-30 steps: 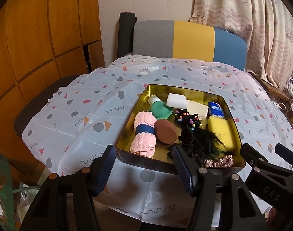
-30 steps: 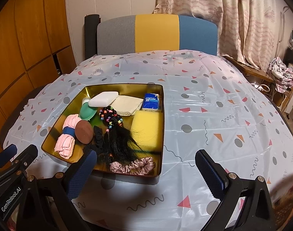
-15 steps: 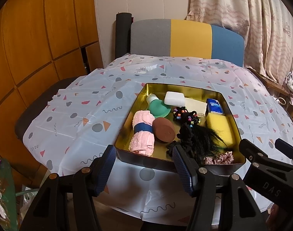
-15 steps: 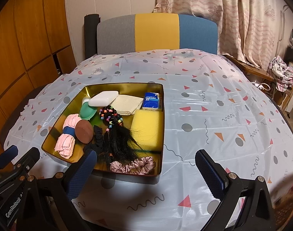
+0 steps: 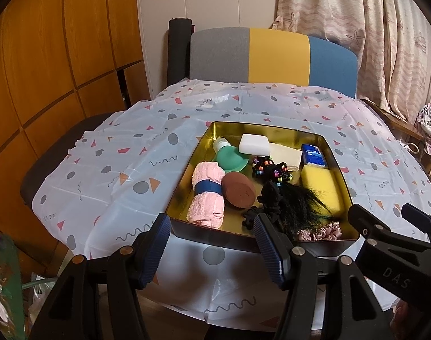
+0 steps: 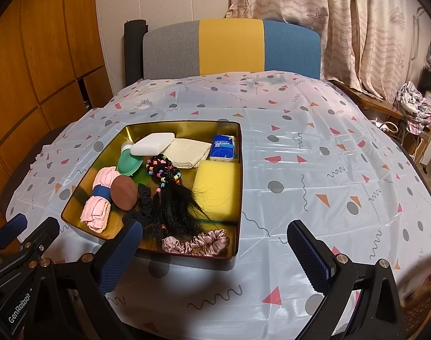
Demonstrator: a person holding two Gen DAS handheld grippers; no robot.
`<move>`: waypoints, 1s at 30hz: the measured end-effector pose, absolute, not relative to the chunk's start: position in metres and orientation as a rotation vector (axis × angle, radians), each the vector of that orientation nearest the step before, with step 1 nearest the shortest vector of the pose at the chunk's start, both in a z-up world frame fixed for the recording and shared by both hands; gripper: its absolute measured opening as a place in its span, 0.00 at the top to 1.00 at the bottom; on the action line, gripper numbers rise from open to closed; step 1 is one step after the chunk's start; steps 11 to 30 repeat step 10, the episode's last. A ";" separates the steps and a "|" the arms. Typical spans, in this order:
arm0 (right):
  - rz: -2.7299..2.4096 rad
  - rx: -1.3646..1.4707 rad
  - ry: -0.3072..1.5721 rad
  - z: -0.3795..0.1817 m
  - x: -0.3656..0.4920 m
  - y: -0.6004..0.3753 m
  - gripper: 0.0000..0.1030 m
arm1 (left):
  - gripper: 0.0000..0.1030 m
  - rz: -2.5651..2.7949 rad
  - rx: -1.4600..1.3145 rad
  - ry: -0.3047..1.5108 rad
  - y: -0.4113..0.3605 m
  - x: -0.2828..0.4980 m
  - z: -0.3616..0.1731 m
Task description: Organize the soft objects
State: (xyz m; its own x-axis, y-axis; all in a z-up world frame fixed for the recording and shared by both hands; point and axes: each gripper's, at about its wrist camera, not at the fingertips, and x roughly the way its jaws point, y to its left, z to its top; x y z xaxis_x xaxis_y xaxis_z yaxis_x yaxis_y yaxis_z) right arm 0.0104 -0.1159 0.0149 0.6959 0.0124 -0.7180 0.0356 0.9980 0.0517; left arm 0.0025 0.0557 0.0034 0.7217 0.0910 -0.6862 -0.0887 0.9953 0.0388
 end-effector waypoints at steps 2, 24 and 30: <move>-0.012 0.065 0.804 0.014 0.011 -0.116 0.00 | 0.40 0.099 0.004 0.758 0.056 0.002 0.003; -0.012 0.069 0.807 0.013 0.010 -0.116 0.00 | 0.40 0.105 0.010 0.755 0.056 0.002 0.004; -0.012 0.069 0.807 0.013 0.010 -0.116 0.00 | 0.40 0.105 0.010 0.755 0.056 0.002 0.004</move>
